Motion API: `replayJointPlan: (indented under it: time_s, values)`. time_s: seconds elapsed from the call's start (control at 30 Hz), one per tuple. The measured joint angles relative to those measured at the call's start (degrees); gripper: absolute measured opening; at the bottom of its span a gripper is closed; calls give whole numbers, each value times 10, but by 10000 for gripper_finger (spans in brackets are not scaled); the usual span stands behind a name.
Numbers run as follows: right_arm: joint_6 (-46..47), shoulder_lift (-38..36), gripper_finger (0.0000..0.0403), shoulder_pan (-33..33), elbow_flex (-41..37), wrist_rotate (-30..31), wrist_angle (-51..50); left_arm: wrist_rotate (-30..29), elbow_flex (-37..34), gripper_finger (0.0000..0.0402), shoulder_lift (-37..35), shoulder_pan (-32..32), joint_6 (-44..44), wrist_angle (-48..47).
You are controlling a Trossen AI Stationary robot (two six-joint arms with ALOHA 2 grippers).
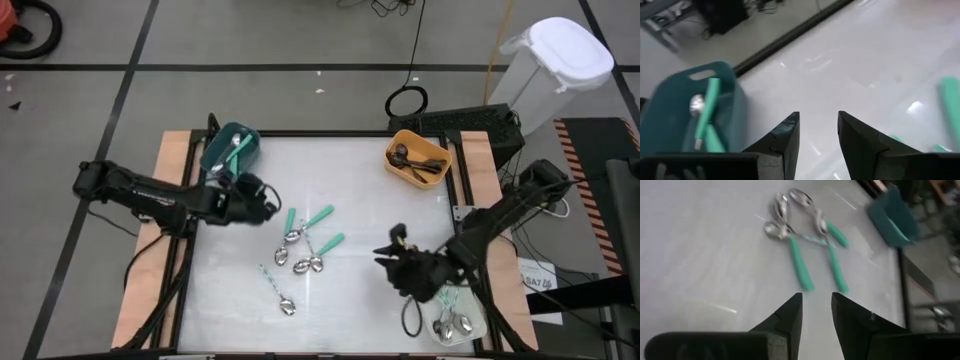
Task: Sort silverware by color (type)
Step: Put the patterned green spoon into the white bin
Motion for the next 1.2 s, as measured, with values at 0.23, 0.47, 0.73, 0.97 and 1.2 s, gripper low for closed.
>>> replayJointPlan:
  time_s: [0.23,0.47,0.73,0.97,1.2]
  values:
    - [-96,0,98,-107,-25,-178,131,-6,0,134,52,-89,-44,35]
    - [-134,17,98,-178,-41,-298,232,-8,0,134,126,-128,-65,86]
    - [-139,78,98,-191,-41,-338,277,59,0,134,175,-174,20,129]
    - [-113,93,98,-169,-41,-338,278,205,24,134,172,-226,131,121]
    - [-83,93,98,-132,-41,-338,282,320,38,133,173,-255,208,119]
